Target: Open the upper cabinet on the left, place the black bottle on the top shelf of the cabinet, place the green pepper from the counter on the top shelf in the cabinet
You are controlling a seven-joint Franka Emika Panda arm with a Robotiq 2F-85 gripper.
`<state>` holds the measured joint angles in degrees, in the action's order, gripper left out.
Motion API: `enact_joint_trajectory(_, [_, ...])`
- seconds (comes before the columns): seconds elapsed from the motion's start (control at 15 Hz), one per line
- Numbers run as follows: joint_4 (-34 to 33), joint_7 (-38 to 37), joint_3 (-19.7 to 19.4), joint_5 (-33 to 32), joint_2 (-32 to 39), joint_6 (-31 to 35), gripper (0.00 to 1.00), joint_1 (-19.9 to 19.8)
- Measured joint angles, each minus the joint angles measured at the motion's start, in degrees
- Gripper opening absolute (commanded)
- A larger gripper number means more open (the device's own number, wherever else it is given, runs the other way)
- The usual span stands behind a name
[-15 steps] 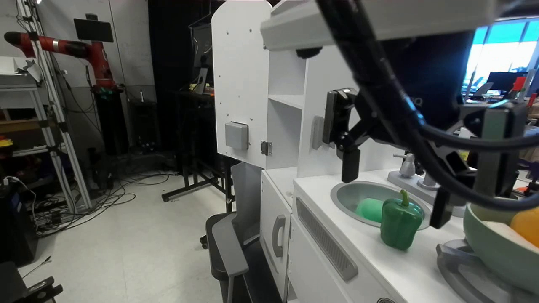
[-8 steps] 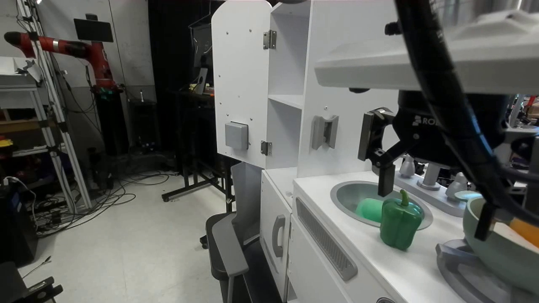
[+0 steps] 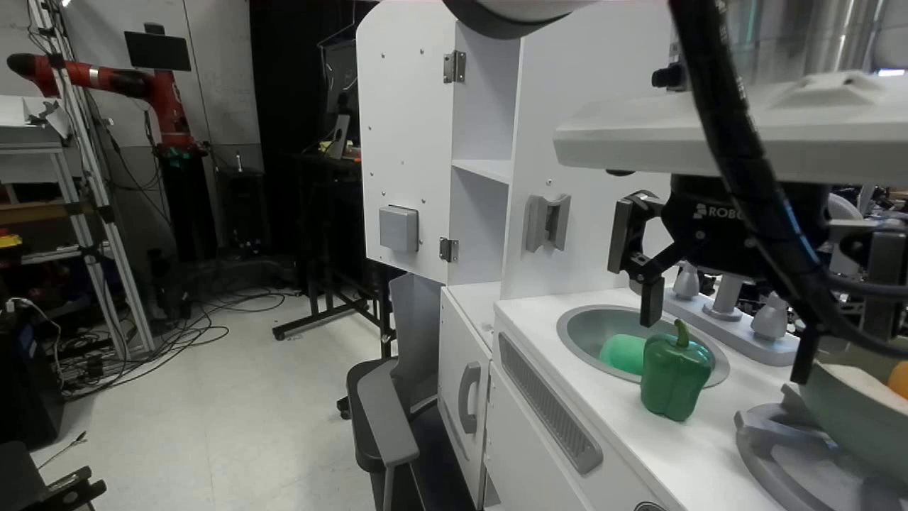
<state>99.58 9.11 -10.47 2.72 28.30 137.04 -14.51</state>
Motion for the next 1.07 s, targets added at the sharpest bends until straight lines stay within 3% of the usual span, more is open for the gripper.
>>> enact_joint_trajectory(1.07, [-2.92, 9.26, 2.94, 0.04, 3.38, -1.3, 1.0, -1.28])
